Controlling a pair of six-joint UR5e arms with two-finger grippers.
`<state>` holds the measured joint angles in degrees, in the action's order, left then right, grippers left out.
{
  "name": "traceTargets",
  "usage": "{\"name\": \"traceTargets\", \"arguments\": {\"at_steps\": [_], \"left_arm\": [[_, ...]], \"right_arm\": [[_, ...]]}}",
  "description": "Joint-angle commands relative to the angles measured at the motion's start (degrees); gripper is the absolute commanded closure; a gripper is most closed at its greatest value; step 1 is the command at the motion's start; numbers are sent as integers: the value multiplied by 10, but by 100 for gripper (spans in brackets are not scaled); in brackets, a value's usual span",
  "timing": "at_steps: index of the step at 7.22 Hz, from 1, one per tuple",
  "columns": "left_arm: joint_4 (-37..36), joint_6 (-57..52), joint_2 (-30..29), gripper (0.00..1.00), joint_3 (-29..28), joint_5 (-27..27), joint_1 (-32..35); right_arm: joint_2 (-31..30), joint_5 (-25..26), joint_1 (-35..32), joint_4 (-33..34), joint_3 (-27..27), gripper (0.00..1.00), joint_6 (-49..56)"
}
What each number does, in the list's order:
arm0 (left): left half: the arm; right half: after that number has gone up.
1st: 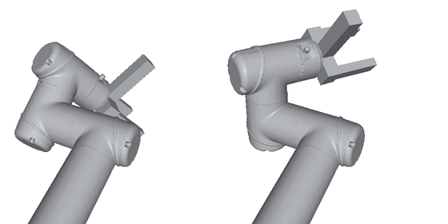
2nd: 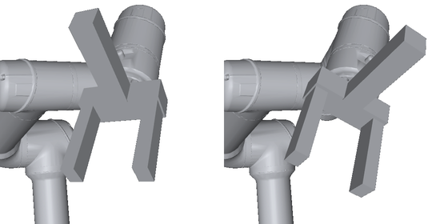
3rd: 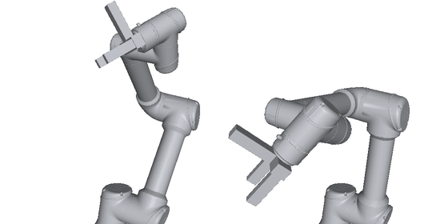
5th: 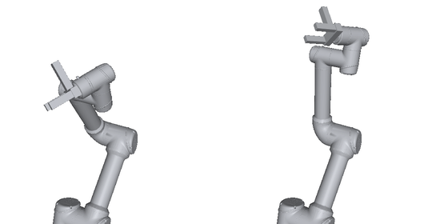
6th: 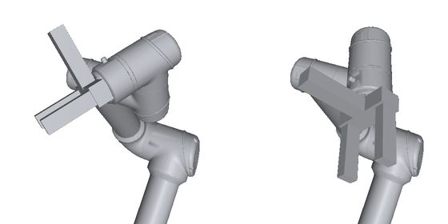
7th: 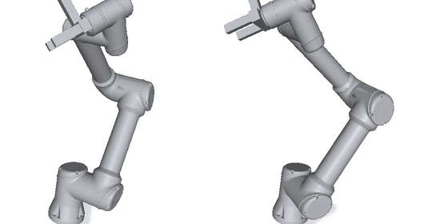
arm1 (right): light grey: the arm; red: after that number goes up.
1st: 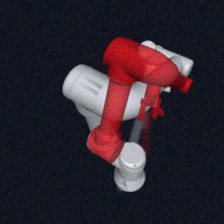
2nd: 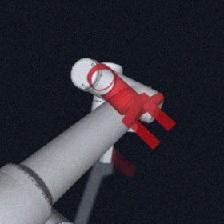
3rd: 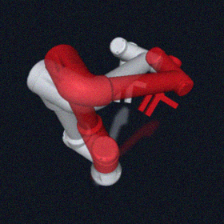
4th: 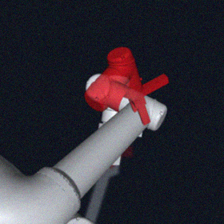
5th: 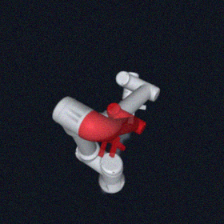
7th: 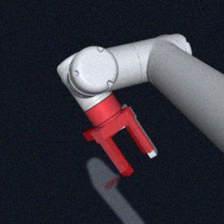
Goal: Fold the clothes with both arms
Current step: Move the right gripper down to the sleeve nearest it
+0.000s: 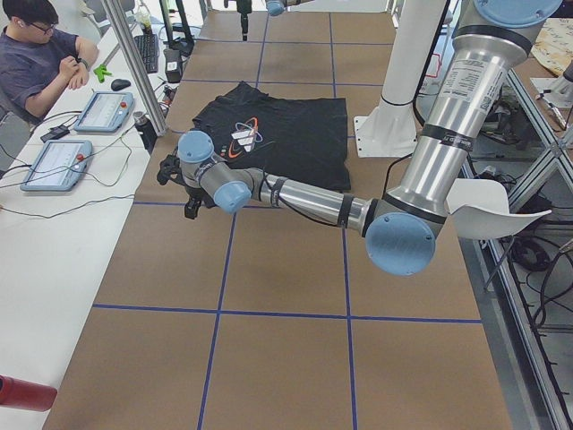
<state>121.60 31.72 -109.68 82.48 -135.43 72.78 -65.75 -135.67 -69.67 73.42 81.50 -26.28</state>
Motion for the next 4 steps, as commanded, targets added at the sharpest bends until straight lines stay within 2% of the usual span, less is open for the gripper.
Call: {"name": "traceTargets", "arguments": {"at_steps": [1, 4], "left_arm": [[14, 34, -6, 0, 0, 1, -1], [42, 75, -10, 0, -2, 4, -1]], "right_arm": [[72, 7, 37, -13, -67, 1, -4], [93, 30, 74, -118, -149, 1, -4]]}}
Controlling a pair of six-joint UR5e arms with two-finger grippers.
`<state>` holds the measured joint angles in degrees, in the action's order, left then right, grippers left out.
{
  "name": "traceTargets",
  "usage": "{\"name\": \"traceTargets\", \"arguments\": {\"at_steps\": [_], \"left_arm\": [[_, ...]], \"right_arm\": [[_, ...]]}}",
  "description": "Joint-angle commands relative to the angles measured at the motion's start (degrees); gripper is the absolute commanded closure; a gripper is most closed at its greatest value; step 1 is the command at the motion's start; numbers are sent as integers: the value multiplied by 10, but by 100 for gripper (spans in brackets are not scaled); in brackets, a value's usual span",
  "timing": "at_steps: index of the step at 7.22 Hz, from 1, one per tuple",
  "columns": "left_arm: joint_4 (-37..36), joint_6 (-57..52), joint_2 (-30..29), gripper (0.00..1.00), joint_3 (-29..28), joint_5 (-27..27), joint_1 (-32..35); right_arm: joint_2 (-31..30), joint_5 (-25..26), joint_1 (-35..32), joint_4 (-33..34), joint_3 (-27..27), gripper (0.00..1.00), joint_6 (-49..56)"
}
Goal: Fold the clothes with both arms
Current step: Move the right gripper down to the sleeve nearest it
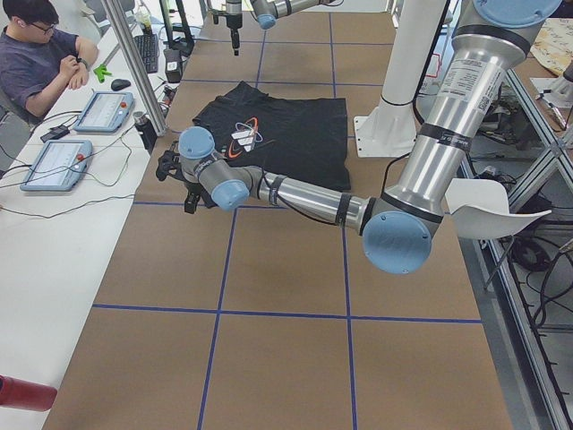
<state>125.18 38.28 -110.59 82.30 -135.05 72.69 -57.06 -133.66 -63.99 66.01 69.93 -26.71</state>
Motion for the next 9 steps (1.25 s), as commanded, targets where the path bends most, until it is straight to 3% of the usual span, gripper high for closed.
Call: {"name": "traceTargets", "arguments": {"at_steps": [1, 5, 9], "left_arm": [[7, 9, -1, 0, 0, 0, 0], [7, 9, -3, 0, -2, 0, 0], [7, 9, -4, 0, -3, 0, 0]], "right_arm": [[16, 24, 32, -55, -55, 2, 0], [27, 31, 57, -54, -77, 18, 0], [27, 31, 67, -52, -92, 21, 1]]}}
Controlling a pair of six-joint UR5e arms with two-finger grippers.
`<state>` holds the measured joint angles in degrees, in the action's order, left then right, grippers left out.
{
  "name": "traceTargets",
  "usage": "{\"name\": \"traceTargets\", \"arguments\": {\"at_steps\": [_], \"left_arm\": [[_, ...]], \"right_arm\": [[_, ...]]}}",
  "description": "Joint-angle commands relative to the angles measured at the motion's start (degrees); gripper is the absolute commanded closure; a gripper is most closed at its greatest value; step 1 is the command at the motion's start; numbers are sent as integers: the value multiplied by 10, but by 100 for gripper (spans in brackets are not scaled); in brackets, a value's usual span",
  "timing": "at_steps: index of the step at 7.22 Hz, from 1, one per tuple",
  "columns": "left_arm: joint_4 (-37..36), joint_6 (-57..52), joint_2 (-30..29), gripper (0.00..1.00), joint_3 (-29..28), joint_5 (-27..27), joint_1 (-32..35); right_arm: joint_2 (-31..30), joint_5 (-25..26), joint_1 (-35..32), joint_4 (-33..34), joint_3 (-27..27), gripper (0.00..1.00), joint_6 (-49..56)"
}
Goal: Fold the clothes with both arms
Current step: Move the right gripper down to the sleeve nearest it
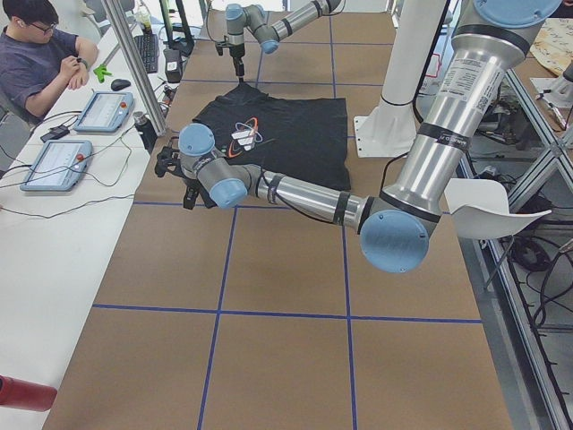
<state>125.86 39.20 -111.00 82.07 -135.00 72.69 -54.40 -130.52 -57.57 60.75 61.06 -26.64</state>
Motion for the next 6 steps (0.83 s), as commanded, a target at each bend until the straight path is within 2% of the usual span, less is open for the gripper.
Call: {"name": "traceTargets", "arguments": {"at_steps": [1, 5, 6], "left_arm": [[0, 0, 0, 0, -1, 0, 0], [0, 1, 0, 0, -1, 0, 0], [0, 0, 0, 0, -1, 0, 0]], "right_arm": [[0, 0, 4, 1, -5, 22, -1], [0, -3, 9, 2, -10, 26, -2], [0, -3, 10, 2, -10, 32, -3]]}}
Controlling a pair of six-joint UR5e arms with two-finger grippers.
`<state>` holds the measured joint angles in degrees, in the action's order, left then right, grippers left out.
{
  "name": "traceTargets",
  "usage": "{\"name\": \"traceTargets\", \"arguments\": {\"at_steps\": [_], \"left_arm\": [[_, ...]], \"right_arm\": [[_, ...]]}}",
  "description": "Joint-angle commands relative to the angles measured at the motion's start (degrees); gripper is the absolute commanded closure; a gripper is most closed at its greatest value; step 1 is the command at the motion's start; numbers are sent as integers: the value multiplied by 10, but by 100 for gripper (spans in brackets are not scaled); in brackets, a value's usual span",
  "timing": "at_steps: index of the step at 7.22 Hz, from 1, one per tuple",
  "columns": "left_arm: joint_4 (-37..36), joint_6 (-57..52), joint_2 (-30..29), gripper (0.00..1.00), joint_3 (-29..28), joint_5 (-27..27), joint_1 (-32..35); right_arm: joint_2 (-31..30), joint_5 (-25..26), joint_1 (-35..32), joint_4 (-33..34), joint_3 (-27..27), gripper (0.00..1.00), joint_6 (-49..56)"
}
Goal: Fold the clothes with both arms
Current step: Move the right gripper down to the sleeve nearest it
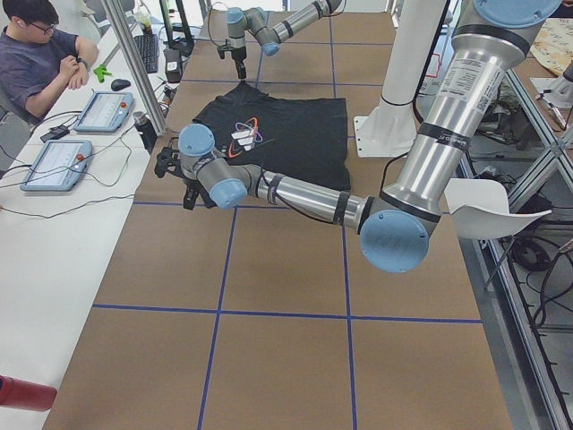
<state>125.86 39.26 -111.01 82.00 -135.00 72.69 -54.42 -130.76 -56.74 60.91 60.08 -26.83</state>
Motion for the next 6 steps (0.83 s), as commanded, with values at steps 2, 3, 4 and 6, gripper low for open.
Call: {"name": "traceTargets", "arguments": {"at_steps": [2, 3, 4, 6], "left_arm": [[0, 0, -1, 0, 0, 0, 0], [0, 0, -1, 0, 0, 0, 0], [0, 0, -3, 0, 0, 0, 0], [0, 2, -3, 0, 2, 0, 0]], "right_arm": [[-1, -1, 2, 1, 0, 41, -1], [-1, -1, 2, 1, 0, 47, -1], [-2, -1, 3, 1, 0, 50, -1], [-3, -1, 4, 0, 0, 55, 0]]}}
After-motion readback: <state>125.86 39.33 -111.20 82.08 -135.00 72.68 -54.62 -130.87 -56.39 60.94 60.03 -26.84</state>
